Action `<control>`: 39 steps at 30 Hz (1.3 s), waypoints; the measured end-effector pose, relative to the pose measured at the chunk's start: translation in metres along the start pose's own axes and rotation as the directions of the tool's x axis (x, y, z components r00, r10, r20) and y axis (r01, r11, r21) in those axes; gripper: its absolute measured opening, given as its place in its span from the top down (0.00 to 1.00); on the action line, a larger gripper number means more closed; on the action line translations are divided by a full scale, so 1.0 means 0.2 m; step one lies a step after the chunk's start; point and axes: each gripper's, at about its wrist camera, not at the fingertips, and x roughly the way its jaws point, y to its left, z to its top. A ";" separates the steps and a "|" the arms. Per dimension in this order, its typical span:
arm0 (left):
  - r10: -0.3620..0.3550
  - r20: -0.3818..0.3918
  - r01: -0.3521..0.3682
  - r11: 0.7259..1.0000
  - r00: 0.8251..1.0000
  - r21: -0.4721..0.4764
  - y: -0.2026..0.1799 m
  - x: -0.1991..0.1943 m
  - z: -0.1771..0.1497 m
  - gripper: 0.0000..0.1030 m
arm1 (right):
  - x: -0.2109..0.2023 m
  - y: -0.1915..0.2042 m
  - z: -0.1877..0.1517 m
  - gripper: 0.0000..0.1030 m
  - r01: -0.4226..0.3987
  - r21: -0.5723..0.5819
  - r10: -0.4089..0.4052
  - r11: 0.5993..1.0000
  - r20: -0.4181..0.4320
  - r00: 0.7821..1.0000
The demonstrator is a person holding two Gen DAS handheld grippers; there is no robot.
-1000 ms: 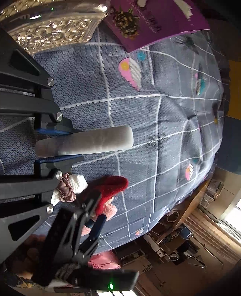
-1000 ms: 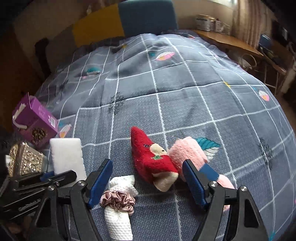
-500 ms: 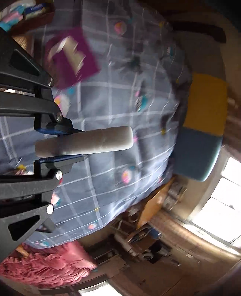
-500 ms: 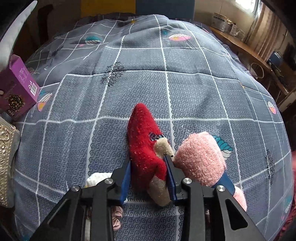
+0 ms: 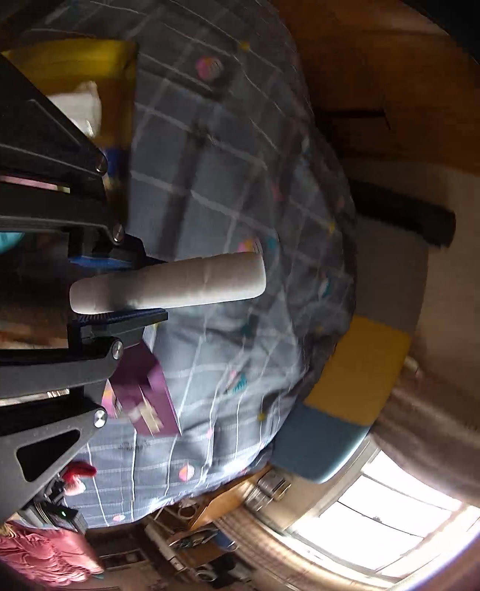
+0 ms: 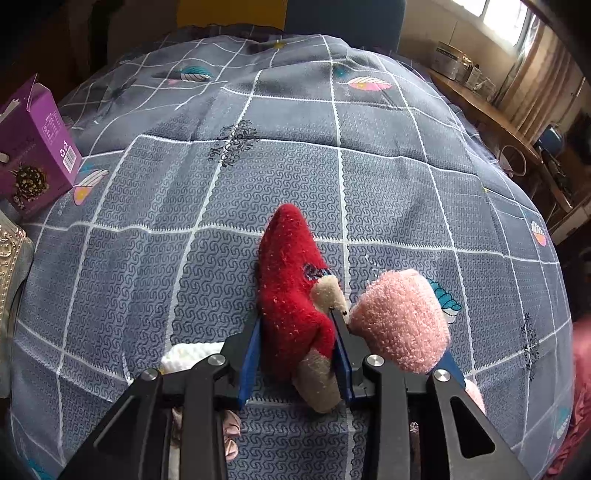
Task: Organize soft objects
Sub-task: 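Carry the white sponge into the gold tray and open the left tool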
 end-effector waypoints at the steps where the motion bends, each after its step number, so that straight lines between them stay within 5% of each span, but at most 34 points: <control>1: 0.004 0.000 -0.004 1.000 1.000 -0.027 0.11 -0.03 -0.05 0.83 | 0.00 0.00 0.00 0.65 -0.001 0.004 0.001 1.000 0.000 1.000; 9: 0.052 -0.015 -0.054 0.981 0.999 -0.186 0.67 -0.16 -0.34 0.83 | -0.01 0.03 -0.02 0.65 0.037 -0.026 -0.036 0.999 0.014 0.999; 14: 0.052 -0.095 -0.073 0.970 0.994 -0.233 0.86 -0.10 -0.51 0.83 | -0.02 0.03 -0.02 0.65 0.037 -0.023 -0.037 0.999 0.016 0.999; 17: 0.026 -0.148 -0.065 0.962 0.989 -0.264 0.92 -0.03 -0.59 0.82 | -0.01 0.02 -0.02 0.65 0.038 -0.024 -0.038 0.999 0.018 0.999; 23: 0.063 -0.129 -0.103 0.937 0.990 -0.334 0.98 -0.05 -0.69 0.69 | -0.01 0.02 -0.02 0.65 0.042 -0.020 -0.041 0.999 0.023 0.999; 30: 0.233 -0.068 -0.243 0.923 0.970 -0.298 0.95 -0.19 -0.74 0.68 | -0.01 0.02 -0.02 0.65 0.041 -0.017 -0.040 0.999 0.021 0.999; 39: 0.306 0.044 -0.288 0.927 0.951 -0.242 0.80 -0.34 -0.79 0.60 | 0.00 0.02 -0.01 0.65 0.038 -0.012 -0.038 0.999 0.020 0.999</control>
